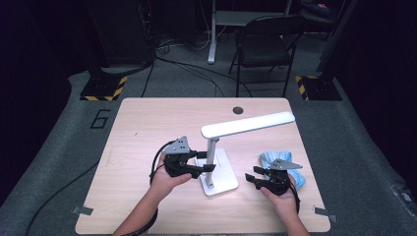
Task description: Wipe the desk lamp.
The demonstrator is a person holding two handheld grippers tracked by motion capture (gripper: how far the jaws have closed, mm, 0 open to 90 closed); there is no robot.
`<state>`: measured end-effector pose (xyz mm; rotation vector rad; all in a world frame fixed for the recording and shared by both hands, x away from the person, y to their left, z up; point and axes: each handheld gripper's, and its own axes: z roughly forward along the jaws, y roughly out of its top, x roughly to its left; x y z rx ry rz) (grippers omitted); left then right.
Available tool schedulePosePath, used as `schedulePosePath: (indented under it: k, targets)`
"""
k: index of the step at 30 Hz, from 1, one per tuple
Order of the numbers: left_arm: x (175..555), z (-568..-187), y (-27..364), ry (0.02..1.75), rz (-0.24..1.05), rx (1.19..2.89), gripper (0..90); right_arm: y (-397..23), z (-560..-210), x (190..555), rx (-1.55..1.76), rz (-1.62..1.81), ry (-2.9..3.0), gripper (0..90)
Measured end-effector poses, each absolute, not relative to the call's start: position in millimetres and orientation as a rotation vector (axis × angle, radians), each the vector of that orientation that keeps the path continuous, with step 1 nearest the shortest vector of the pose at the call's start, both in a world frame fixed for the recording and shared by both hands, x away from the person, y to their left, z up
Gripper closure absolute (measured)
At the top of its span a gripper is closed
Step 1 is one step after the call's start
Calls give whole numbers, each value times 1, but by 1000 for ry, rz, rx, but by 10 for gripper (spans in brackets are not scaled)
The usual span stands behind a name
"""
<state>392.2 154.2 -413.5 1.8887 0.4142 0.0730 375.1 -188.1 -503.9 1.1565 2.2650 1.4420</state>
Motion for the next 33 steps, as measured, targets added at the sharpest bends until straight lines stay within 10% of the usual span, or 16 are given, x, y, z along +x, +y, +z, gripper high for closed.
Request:
schedulePosePath:
  k: [33]
  targets:
    - [394, -414, 119, 388, 48, 1901, 489, -147, -505, 364, 1022, 1473, 2391, 488]
